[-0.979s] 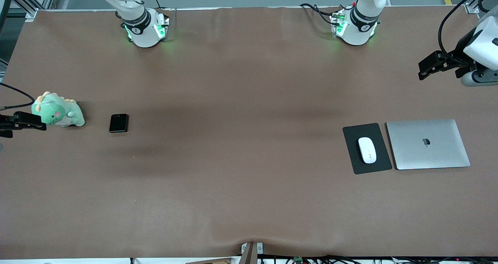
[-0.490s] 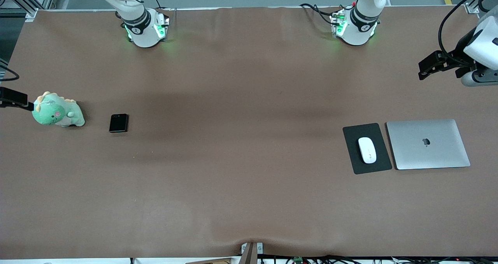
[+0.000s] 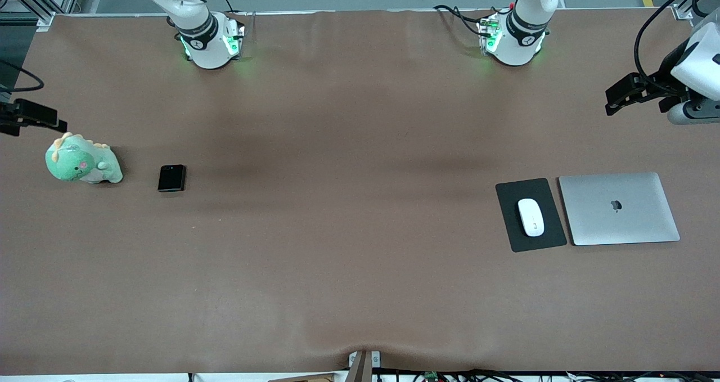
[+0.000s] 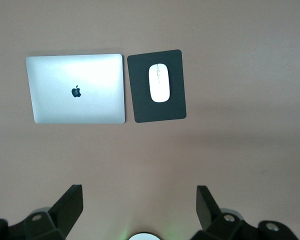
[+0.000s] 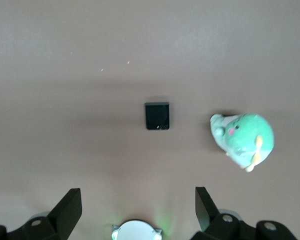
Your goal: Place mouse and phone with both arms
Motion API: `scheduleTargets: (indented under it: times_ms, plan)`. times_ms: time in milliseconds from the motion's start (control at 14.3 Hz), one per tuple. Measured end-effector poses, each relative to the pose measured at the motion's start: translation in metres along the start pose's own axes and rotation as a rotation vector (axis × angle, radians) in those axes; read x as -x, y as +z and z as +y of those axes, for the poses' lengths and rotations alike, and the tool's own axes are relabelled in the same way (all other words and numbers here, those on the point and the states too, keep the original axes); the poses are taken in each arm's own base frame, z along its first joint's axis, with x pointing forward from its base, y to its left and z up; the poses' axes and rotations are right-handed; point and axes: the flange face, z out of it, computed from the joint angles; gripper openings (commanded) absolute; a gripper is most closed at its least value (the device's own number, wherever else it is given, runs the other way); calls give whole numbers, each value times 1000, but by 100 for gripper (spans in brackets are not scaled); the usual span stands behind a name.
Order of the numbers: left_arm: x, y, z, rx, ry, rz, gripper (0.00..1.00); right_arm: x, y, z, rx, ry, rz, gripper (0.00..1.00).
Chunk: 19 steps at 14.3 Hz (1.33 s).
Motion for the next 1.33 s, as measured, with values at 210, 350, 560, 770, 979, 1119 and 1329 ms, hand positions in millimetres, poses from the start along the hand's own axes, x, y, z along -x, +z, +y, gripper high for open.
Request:
scheduleTargets:
  times_ms: [210,350,560,770,979,1119,1329]
  plan:
    - [0,-1,0,0,11,2,100,15,6,-4,-13,0,-24,100]
    - [0,-1,-2,0,31,2,100,19,12,-4,-16,1,-38,100]
    - [0,-3,-5,1,33,7,100,20,15,-9,-15,-7,-36,100]
    - [0,-7,-8,2,28,17,100,18,16,-8,-14,-5,-27,100]
    - [0,-9,-8,3,27,20,100,14,16,-5,40,-3,-5,100]
    - [0,-9,-6,18,29,19,100,9,18,-7,69,-10,17,100]
    - [0,-9,-5,31,30,18,100,10,19,-5,74,-17,25,100]
